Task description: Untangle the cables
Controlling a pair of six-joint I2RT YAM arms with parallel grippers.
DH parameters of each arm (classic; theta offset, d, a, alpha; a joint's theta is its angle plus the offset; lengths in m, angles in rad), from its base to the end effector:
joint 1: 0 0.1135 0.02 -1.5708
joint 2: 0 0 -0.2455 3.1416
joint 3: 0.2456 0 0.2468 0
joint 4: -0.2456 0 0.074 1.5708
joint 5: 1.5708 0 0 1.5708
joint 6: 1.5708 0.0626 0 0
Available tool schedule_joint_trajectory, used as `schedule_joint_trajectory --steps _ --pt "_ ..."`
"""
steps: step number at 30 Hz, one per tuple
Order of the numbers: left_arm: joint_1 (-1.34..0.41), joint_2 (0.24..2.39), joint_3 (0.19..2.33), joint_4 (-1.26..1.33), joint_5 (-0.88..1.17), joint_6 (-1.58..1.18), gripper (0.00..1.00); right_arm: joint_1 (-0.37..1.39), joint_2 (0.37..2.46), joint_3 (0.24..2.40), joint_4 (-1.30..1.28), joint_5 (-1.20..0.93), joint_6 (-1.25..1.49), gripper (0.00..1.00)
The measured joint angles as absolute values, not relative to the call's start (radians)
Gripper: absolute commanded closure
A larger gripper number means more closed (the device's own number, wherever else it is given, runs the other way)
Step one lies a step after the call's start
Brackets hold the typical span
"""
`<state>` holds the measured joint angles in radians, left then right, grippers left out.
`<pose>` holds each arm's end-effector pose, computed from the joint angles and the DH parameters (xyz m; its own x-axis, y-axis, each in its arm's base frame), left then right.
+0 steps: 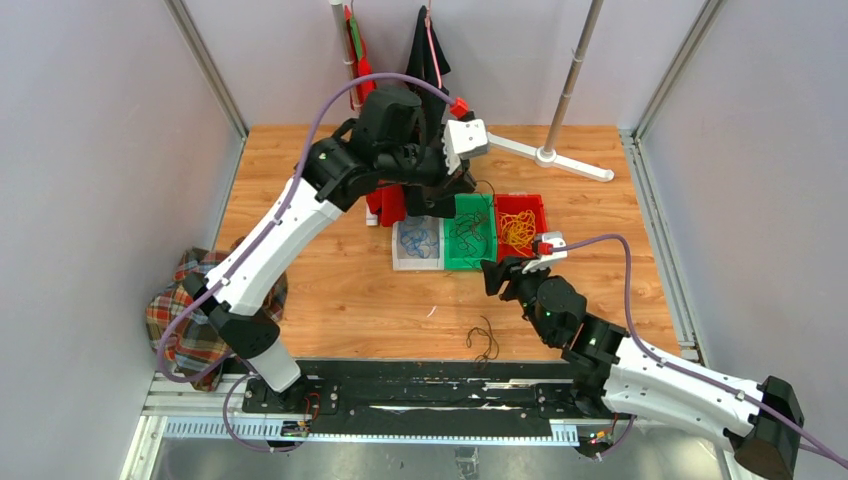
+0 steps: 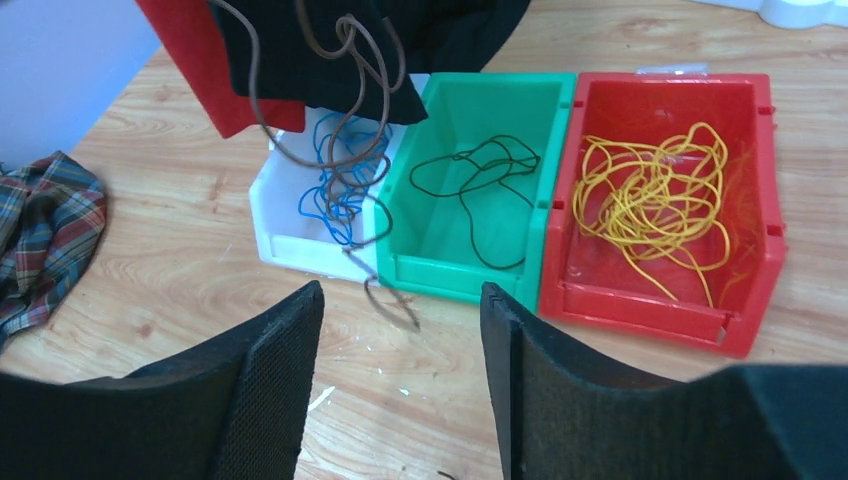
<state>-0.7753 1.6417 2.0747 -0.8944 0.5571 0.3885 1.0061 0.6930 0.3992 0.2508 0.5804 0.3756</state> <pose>0.2221 -0.2640 0.4567 0.0589 0.3925 -0.9179 0.9832 0.1363 0.1213 0.1381 0.1539 0.2530 -0.1730 0.3002 -0.9381 -0.3760 0.8602 0.3446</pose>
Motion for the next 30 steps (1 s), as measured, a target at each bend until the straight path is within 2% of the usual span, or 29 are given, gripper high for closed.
schedule_joint_trajectory --steps 8,16,30 --pt "-0.754 1.698 1.967 -0.708 0.359 0.402 1.00 0.990 0.604 0.392 0.132 0.626 0.401 0.37" --pt "-0.734 1.762 1.883 -0.590 0.309 0.419 1.00 0.987 0.497 0.357 0.043 0.663 0.430 0.38" --pt "-0.734 1.864 1.702 -0.507 0.230 0.463 1.00 0.987 0.462 0.352 -0.033 0.694 0.462 0.43"
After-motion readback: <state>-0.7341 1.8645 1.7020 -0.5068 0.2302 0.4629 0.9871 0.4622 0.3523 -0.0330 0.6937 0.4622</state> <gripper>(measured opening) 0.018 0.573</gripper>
